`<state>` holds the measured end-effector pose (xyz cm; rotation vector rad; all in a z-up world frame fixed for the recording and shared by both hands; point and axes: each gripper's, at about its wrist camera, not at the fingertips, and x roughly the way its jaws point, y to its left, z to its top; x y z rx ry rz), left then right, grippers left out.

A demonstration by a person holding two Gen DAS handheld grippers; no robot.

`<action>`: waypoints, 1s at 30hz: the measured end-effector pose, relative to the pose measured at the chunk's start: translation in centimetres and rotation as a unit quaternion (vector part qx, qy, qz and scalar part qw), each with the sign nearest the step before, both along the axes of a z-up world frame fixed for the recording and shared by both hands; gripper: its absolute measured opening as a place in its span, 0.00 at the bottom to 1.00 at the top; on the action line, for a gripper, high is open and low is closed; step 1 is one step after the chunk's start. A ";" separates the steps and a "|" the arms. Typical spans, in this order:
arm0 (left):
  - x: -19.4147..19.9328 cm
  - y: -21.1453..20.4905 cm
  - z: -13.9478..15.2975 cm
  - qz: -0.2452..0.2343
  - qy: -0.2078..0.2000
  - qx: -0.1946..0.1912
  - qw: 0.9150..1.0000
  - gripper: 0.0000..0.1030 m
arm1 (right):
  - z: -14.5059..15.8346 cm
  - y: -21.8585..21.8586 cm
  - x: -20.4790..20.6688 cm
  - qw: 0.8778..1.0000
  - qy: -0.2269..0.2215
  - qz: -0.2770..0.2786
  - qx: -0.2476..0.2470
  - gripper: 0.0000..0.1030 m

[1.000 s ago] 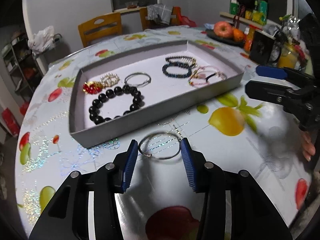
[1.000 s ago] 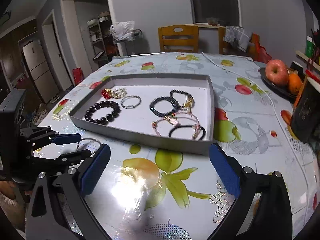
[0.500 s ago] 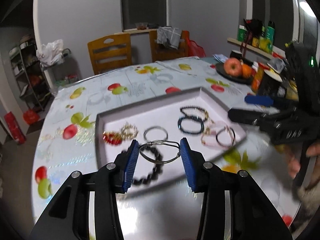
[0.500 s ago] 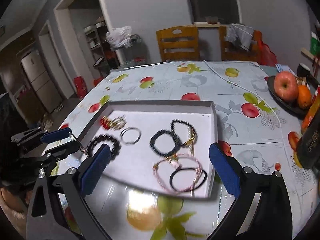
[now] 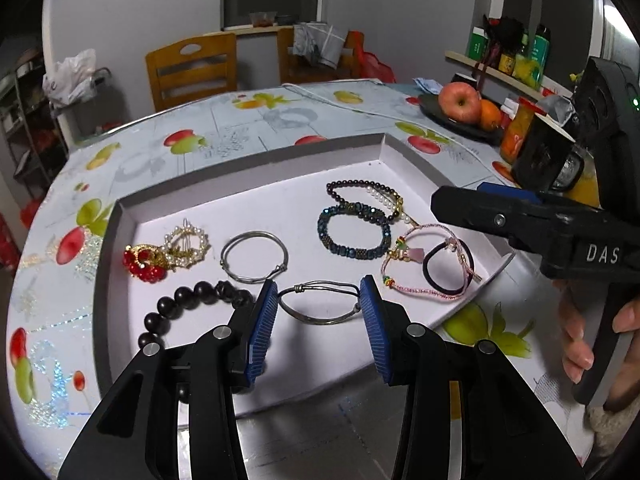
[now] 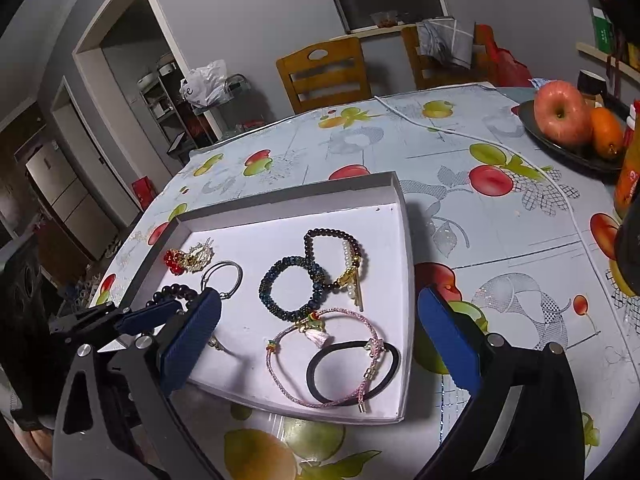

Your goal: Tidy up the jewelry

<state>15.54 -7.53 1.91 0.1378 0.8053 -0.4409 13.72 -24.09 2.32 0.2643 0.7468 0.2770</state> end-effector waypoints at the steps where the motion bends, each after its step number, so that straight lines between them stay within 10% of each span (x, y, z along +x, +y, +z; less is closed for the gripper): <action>1: 0.0 0.0 0.0 0.000 -0.001 0.000 1.000 0.43 | 0.0 0.1 -0.1 1.000 -0.003 0.001 -0.002 0.95; 23: 0.7 -0.6 -1.3 -0.011 0.009 0.010 1.000 0.46 | 0.5 -0.7 -0.4 1.000 -0.014 -0.012 0.001 0.95; 27: -0.4 0.7 0.3 0.007 -0.023 0.000 1.000 0.78 | 0.7 -0.6 -0.6 1.000 -0.017 -0.011 0.000 0.95; 30: -1.6 2.6 2.1 0.030 -0.039 -0.020 0.999 0.81 | 1.0 -0.1 -1.2 1.000 -0.021 -0.006 -0.014 0.95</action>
